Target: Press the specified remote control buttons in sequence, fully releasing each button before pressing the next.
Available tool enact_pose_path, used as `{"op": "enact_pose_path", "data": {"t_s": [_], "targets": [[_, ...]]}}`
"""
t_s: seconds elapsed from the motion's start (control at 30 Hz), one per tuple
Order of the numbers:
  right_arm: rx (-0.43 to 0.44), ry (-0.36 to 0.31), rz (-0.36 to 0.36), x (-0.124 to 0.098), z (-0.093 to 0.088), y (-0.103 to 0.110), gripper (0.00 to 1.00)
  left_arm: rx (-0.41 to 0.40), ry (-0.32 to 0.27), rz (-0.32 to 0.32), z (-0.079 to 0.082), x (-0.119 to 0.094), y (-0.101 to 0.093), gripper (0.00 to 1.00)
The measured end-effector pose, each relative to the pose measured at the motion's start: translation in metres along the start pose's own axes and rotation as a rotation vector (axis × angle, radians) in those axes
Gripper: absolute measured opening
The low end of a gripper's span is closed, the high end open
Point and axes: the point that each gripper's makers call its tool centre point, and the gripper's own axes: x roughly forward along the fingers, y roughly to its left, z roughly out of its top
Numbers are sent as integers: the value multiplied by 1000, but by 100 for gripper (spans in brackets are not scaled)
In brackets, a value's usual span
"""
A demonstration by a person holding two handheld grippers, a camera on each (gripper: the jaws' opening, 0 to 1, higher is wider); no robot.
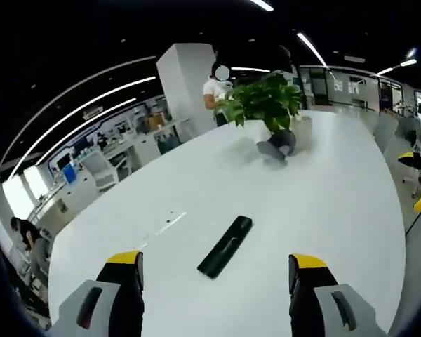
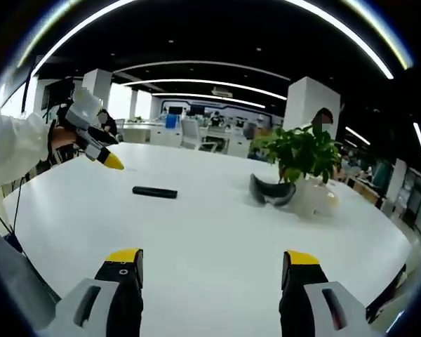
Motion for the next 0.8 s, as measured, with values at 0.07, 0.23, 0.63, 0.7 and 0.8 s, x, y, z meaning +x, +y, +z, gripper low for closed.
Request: {"op": "enact_pose_path", "data": {"t_s": [0.07,0.23,0.63,0.7,0.8], "targets": [[-2,5,-2,0,-1,0,80,13,26,-20,-3,11,0,86],[-9,22,-4,2,-3,0,80,64,74,-65,-10,33,-2,84],[-20,61,-12,4,-9,-1,79,125,183,-143,-33,75,4,76],[-27,69,-10,5,-11,0,78,144,207,-155,-38,81,5,76],[-32,76,-12,5,-12,0,77,160,223,-169,-42,88,5,73]]}}
